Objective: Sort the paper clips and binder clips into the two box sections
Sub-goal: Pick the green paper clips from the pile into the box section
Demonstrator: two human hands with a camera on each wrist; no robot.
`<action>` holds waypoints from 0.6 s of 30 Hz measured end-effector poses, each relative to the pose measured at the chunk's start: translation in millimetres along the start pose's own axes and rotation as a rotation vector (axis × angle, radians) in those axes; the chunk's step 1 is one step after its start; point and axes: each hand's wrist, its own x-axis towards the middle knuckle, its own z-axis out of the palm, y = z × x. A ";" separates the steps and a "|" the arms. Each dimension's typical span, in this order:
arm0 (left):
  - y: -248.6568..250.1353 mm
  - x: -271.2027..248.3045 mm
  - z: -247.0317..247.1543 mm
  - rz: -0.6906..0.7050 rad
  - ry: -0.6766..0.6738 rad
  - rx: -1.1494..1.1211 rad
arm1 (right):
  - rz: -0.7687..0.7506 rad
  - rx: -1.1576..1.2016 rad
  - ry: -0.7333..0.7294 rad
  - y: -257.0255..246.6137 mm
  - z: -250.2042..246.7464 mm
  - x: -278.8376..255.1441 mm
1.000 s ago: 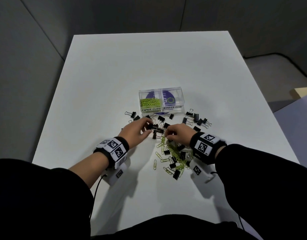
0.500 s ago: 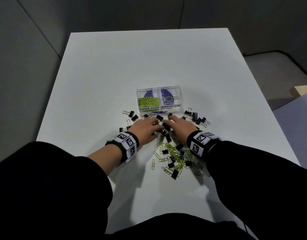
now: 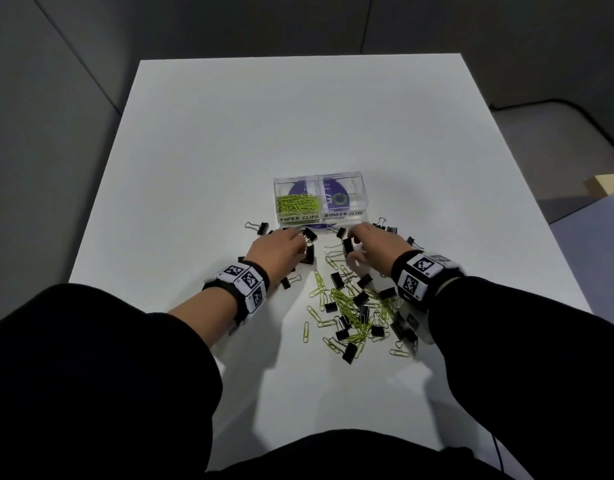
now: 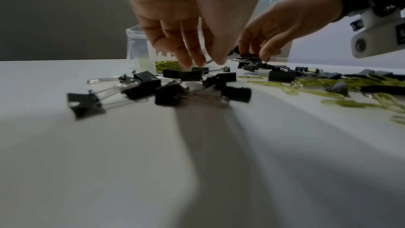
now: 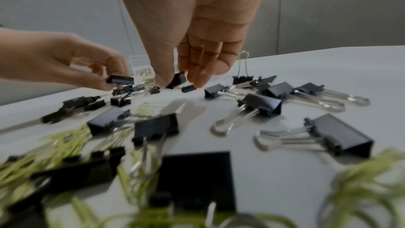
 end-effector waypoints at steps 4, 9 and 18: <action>-15.2 -1.8 -6.5 -0.115 0.031 -0.016 | 0.134 -0.046 -0.001 12.8 -3.9 4.0; -3.7 -3.6 -4.5 0.079 -0.045 -0.032 | -0.128 -0.162 0.127 5.7 3.0 -0.6; 20.7 1.1 5.9 0.205 -0.259 0.014 | -0.311 -0.274 -0.099 -14.6 19.2 -10.2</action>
